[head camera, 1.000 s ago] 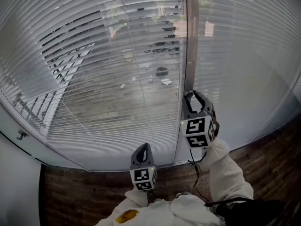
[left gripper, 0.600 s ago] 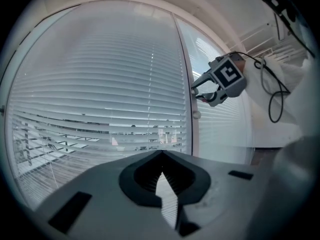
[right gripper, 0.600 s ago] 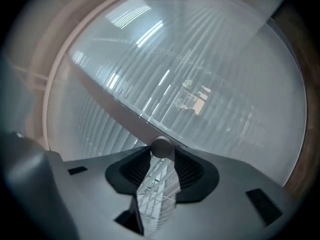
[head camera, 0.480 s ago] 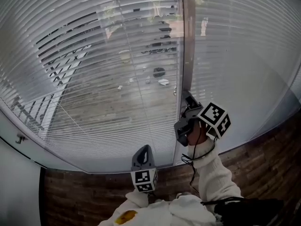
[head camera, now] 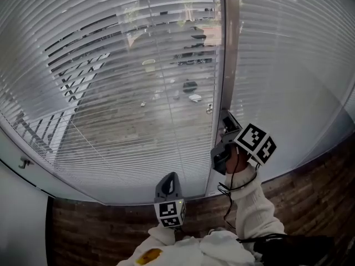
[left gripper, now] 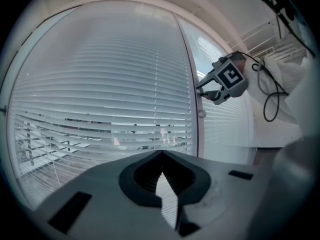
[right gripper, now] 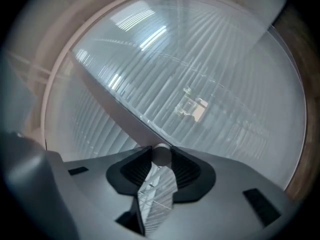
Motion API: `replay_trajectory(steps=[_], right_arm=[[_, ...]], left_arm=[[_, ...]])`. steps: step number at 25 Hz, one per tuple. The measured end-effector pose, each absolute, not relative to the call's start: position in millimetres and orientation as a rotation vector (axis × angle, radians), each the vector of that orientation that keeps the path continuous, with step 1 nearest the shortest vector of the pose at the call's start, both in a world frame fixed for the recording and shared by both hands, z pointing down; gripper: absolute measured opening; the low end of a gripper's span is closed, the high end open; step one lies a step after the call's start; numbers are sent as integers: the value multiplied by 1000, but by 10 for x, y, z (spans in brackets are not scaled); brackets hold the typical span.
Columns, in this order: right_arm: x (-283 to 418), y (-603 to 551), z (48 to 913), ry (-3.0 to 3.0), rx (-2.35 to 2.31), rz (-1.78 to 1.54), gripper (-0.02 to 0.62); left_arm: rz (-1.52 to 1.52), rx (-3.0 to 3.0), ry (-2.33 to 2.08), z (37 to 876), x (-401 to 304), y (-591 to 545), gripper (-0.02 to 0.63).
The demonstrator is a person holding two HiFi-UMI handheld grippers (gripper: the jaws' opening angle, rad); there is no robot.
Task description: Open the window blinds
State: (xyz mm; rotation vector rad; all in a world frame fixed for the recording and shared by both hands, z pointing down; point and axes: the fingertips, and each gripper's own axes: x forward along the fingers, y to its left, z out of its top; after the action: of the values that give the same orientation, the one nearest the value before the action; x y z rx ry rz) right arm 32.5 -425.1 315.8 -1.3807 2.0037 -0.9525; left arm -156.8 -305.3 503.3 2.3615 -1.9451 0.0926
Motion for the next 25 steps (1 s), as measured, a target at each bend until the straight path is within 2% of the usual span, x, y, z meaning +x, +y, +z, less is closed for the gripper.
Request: replay_trajectory(steps=[13,25], right_arm=[[275,-4215,3148,2474,-1932,-237,130],[207,-4200,3118,2596,-2124,211,130]], left_arm=[[90,2377,-1915,5053,-1489,-3068,0],[82,2362,-1943,5020,-1534,-3072,0]])
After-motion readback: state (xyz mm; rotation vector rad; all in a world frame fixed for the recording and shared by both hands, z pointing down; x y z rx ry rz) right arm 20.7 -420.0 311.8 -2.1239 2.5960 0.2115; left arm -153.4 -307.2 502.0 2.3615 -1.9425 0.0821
